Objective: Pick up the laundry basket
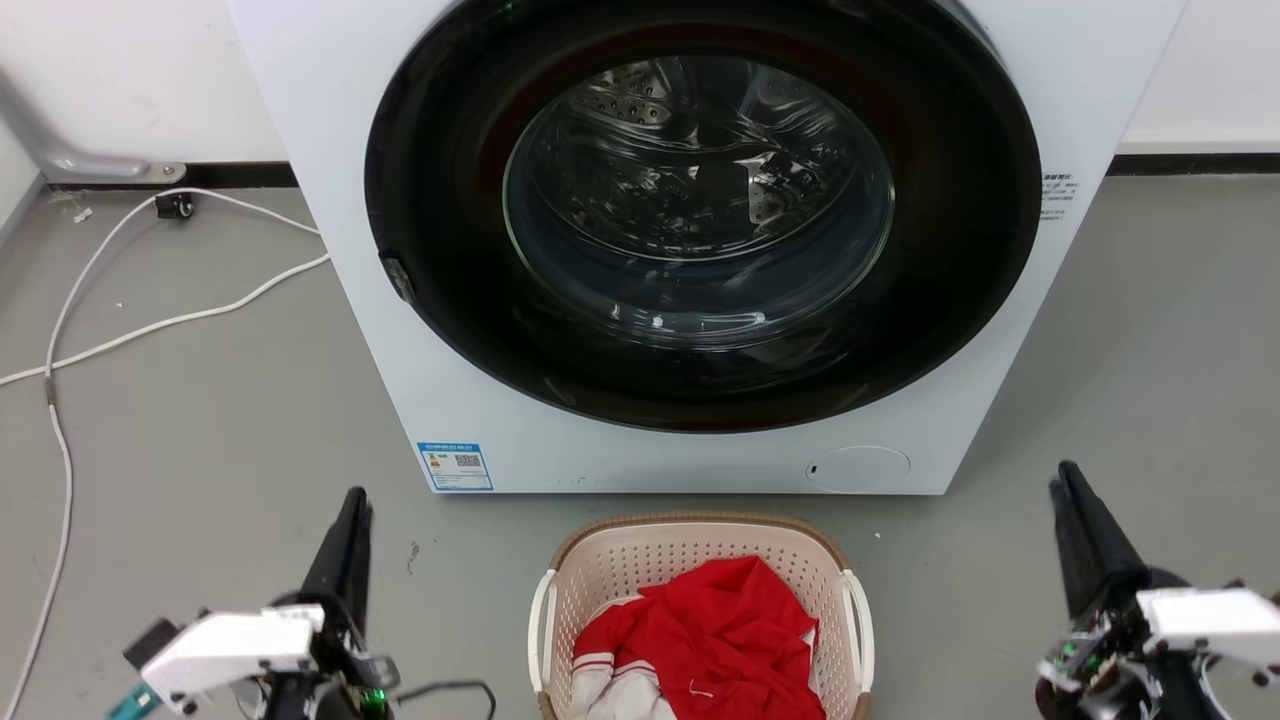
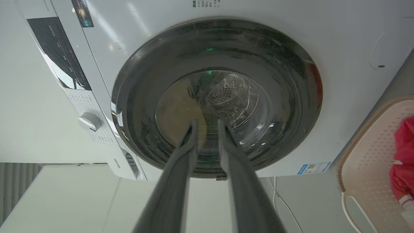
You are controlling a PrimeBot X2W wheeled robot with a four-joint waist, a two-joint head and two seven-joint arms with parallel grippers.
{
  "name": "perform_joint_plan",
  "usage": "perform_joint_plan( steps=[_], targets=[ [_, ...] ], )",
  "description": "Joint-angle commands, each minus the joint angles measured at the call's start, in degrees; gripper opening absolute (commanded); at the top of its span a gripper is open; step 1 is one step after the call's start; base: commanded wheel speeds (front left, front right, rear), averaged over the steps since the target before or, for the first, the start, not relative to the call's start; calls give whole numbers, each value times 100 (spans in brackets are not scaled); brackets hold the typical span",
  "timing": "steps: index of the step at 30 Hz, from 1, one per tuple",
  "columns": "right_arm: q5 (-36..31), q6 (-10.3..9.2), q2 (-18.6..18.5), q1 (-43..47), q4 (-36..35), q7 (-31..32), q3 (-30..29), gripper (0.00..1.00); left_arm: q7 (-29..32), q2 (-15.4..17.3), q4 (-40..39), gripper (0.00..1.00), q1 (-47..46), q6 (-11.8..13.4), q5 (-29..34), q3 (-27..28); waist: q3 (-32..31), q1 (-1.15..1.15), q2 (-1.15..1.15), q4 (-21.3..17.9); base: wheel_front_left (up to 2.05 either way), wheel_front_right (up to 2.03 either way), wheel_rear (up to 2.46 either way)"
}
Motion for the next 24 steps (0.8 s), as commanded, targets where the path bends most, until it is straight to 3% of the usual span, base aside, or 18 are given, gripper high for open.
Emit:
perform_joint_plan(
  steps=[1, 12, 24],
  targets=[
    [-1, 0, 1, 11, 12, -1, 2, 100, -1, -3, 12, 100, 12, 1, -1, -3, 0, 0, 0, 0, 0, 0, 0],
    [-430, 0, -22, 163, -289, -319, 181, 100, -316, -3, -202, 100, -41, -1, 268, -413, 5, 0, 0, 18, 0, 0, 0],
    [-1919, 0, -3, 264, -647, -622, 144, 100, -617, 13, -585, 100, -91, -3, 1613, -752, 16, 0, 0, 31, 0, 0, 0]
  ],
)
